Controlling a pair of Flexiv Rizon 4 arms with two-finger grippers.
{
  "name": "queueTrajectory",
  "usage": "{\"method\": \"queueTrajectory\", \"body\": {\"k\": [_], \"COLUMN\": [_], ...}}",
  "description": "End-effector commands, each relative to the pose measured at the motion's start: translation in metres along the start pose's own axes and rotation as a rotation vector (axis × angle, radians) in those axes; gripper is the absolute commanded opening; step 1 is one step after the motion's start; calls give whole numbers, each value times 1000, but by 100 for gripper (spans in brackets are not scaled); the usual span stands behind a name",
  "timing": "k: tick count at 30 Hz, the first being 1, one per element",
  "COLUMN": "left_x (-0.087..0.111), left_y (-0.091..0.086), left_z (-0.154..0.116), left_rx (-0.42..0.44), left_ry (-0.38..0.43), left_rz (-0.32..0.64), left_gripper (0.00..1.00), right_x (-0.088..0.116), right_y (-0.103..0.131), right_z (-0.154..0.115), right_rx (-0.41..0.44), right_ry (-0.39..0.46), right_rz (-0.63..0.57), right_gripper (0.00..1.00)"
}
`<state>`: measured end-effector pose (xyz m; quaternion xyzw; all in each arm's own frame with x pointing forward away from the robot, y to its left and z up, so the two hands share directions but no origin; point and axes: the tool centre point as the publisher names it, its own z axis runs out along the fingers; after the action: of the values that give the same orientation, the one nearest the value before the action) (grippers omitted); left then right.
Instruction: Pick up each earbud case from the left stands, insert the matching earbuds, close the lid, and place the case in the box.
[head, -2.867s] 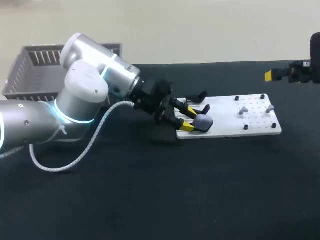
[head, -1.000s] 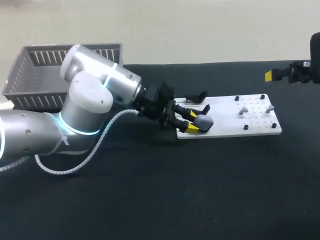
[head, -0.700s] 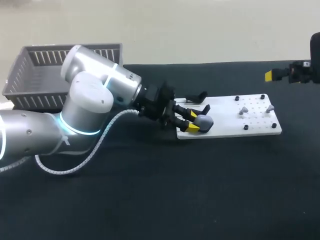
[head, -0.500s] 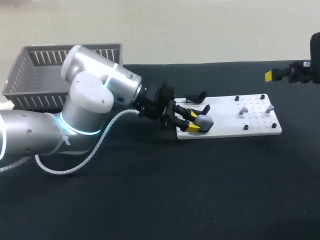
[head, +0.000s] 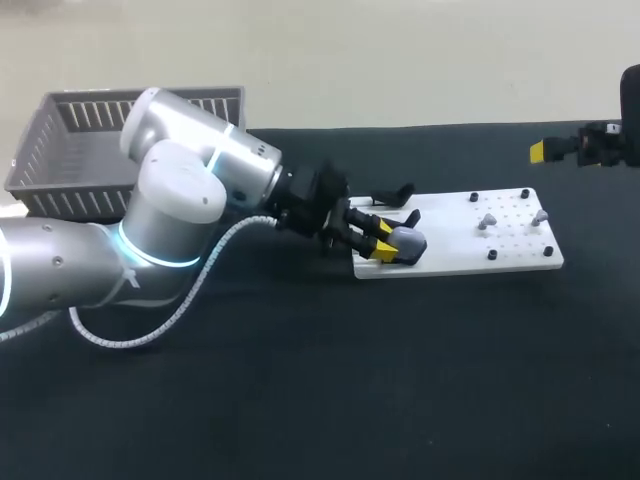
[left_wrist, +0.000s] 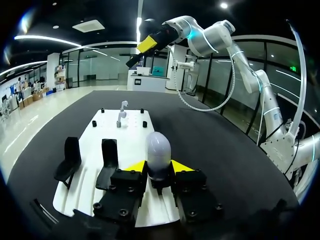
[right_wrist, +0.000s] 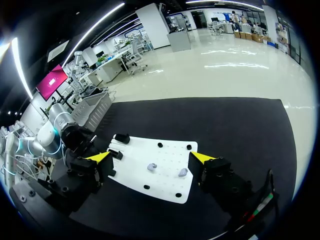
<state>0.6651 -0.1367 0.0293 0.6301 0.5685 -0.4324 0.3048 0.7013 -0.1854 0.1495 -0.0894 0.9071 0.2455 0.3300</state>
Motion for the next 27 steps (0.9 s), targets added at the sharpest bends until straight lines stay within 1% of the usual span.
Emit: {"method": "queueTrajectory", "body": {"k": [1, 11, 13, 14, 17, 23, 27], "left_x": [-5, -33, -37, -39, -42, -48, -49], "left_y": [-8, -18, -19, -20, -21, -20, -20], "left_z": [-12, -38, -41, -42, -45, -49, -50], "left_rx": [-23, -4, -9, -12, -6, 11, 17], "left_ry": [-21, -176, -190, -196, -249, -312, -322], "left_rz": [19, 74, 80, 83, 84, 94, 98], "left_gripper": [0, 0, 0, 0, 0, 0, 0], "right_x": [0, 0, 0, 0, 0, 0, 0], "right_y": [0, 0, 0, 0, 0, 0, 0], "right_z": [0, 0, 0, 0, 0, 0, 0], "right_rx": [0, 0, 0, 0, 0, 0, 0], "right_ry": [0, 0, 0, 0, 0, 0, 0], "right_rz": [0, 0, 0, 0, 0, 0, 0], "right_gripper": [100, 100, 100, 100, 100, 100, 100]}}
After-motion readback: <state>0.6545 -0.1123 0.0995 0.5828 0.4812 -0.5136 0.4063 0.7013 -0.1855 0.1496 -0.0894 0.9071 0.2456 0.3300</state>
